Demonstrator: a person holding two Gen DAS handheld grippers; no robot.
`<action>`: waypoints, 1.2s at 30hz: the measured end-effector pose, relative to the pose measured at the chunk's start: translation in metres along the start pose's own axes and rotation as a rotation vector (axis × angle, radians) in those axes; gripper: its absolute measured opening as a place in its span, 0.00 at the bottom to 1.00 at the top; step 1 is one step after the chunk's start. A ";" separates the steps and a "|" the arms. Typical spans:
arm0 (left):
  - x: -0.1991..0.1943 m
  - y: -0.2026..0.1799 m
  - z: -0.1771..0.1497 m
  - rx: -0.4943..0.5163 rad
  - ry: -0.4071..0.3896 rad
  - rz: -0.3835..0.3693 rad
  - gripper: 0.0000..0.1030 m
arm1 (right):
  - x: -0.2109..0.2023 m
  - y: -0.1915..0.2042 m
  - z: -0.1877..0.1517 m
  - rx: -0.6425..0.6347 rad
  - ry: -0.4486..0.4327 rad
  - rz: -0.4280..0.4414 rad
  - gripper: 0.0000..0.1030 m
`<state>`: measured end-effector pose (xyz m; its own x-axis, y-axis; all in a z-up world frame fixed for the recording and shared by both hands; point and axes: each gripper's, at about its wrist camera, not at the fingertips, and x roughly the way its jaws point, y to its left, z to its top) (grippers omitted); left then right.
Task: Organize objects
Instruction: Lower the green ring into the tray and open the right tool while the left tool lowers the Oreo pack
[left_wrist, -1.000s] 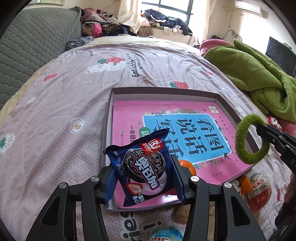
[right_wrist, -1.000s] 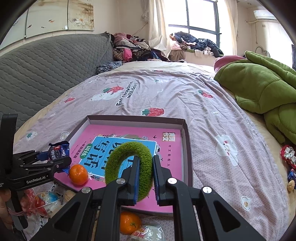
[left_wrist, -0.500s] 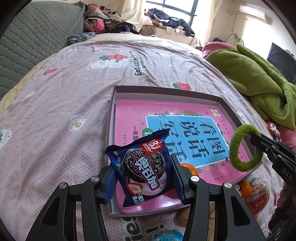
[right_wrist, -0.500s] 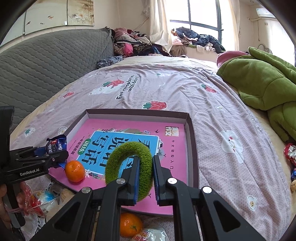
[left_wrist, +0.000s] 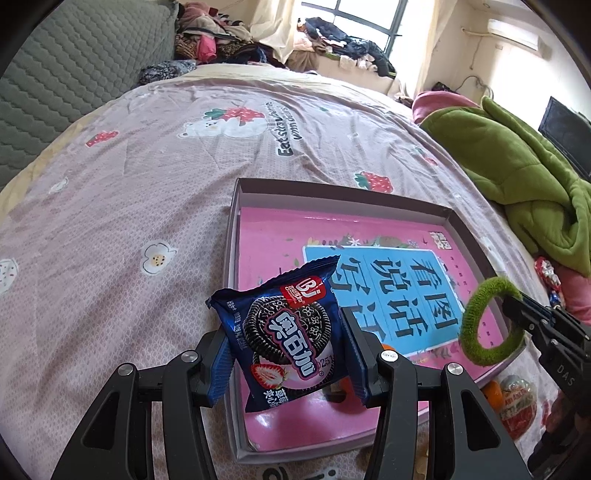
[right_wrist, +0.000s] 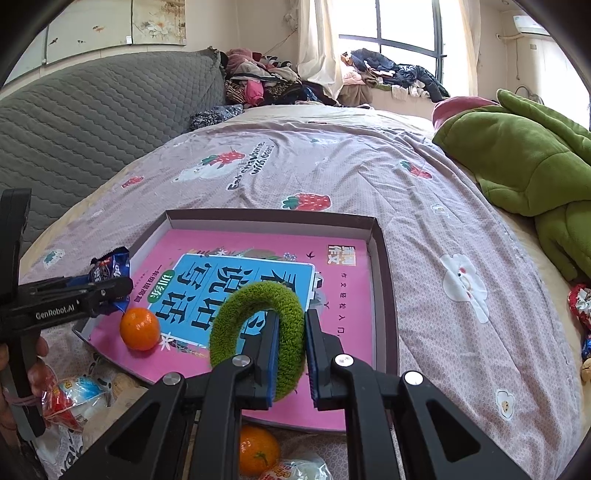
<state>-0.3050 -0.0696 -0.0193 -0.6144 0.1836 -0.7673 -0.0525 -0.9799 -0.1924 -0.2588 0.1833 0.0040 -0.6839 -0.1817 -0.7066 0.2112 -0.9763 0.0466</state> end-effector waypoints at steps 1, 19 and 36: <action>0.001 0.001 0.001 0.002 0.004 0.000 0.52 | 0.001 -0.001 0.000 0.000 0.003 0.000 0.13; 0.008 0.001 0.003 0.013 0.020 -0.014 0.52 | 0.019 -0.003 -0.008 0.012 0.067 -0.012 0.14; 0.007 0.003 0.003 -0.013 0.021 -0.044 0.52 | 0.019 -0.001 -0.007 0.008 0.075 -0.029 0.14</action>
<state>-0.3114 -0.0715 -0.0238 -0.5947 0.2286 -0.7708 -0.0690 -0.9697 -0.2343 -0.2670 0.1821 -0.0149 -0.6351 -0.1438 -0.7589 0.1860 -0.9821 0.0304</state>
